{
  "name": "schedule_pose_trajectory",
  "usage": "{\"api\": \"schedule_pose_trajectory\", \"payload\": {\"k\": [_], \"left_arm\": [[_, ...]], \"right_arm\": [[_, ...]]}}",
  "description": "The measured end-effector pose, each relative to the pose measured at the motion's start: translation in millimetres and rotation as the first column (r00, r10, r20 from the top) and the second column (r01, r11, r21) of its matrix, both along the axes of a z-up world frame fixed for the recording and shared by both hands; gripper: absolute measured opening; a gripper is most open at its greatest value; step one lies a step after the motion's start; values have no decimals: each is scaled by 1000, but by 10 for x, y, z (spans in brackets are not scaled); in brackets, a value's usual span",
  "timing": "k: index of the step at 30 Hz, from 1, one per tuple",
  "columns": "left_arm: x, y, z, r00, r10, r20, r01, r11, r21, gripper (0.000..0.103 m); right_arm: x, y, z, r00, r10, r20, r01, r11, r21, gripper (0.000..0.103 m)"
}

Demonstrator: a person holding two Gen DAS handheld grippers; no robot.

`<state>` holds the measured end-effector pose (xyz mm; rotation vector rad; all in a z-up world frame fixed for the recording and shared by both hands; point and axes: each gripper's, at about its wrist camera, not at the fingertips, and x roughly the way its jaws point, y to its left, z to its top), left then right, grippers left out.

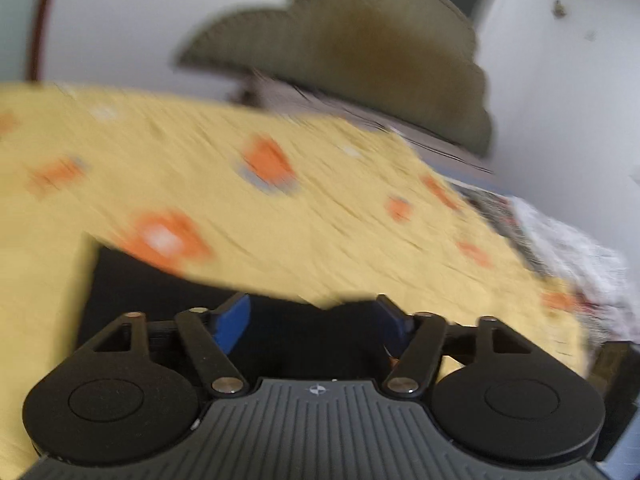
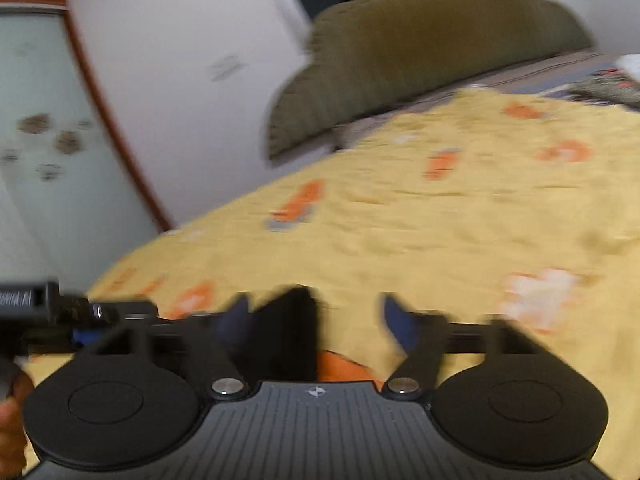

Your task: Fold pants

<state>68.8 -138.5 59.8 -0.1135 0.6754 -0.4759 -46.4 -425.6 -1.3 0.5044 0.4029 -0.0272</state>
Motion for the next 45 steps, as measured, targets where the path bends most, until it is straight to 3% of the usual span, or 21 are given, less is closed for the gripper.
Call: {"api": "schedule_pose_trajectory", "payload": {"k": [3,4,5,8,11,15,19,22,24,27,29,32,36,40,42,45], "left_arm": [[125,94,32,991,78,108,-99,975,197,77],[172,109,9,988,83,131,-115,958,263,77],[213,132,-29,986,85,142,-125,943,307,77],[351,219,-158,989,81,127,-120,931,343,77],[467,286,-274,994,77,80,-98,944,315,77],[609,360,-435,995,96,40,-103,944,312,77],[598,402,-486,996,88,7,-87,950,299,77],[575,396,-487,998,57,10,-57,955,292,78],[610,352,-539,999,39,-4,-36,953,302,78],[712,299,-655,998,35,-42,-21,951,308,78],[805,268,-758,998,41,-57,-21,949,315,80],[840,281,-772,996,66,-59,-44,948,316,79],[601,431,-535,997,34,-65,-17,971,239,81],[305,508,-506,994,-19,-104,39,979,202,86],[240,457,-632,988,-52,-142,83,971,224,86],[178,366,-781,994,-33,-105,66,944,322,85]], "right_arm": [[388,65,-76,996,67,-59,-66,998,9,78],[484,55,-130,993,96,-72,-94,995,37,72],[560,40,-183,989,121,-88,-115,991,73,56],[692,59,-275,979,174,-111,-162,981,108,27],[675,77,-234,981,133,-144,-135,991,-6,8],[661,-47,-290,981,107,-162,-110,994,-7,8],[642,6,-238,983,69,-170,-77,996,-41,15],[463,132,-18,992,-13,-124,-4,990,-139,15],[442,260,78,990,85,-115,-101,985,-140,15],[596,482,24,949,253,-189,-282,948,-150,15],[758,541,-112,938,235,-255,-291,934,-209,15],[888,383,-193,943,228,-241,-264,955,-131,15],[662,508,-28,954,204,-219,-250,946,-204,16],[378,676,-17,931,273,-242,-329,914,-237,17],[365,708,-118,926,269,-264,-339,902,-268,17],[438,609,-190,935,263,-239,-313,927,-204,17]]}}
